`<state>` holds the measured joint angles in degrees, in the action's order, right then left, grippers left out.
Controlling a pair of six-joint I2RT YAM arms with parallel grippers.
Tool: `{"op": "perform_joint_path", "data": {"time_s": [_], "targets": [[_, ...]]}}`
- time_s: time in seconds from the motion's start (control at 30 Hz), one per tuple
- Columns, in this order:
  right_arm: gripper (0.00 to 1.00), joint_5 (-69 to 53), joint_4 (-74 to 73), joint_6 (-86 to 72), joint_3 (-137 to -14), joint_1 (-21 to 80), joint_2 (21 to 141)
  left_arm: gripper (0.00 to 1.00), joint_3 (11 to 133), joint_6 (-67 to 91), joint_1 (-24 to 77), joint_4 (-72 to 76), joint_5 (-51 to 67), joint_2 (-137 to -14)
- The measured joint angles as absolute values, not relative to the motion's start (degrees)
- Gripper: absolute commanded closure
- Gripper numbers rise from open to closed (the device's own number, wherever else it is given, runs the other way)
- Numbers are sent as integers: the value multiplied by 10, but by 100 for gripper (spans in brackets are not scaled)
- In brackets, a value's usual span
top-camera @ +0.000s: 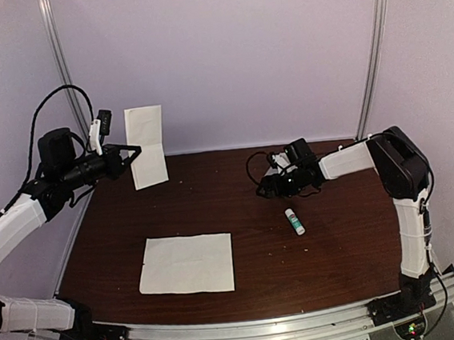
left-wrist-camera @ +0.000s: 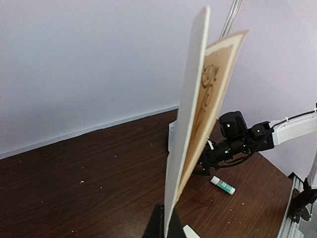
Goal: Place the letter into the envelope and seal it
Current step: Move the envelope to the center of the board.
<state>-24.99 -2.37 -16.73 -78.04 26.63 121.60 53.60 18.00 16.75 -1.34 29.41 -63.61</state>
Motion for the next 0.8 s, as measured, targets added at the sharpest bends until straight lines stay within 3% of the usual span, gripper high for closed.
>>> {"op": "perform_joint_path", "data": {"time_s": [0.33,0.8], "targets": [[5,-246,-24,-169,-729,276,1153,100,531,180,168,-13,294,-636],[0,-208,-60,-167,-825,212,1174,100,531,180,168,-12,294,-636]]}}
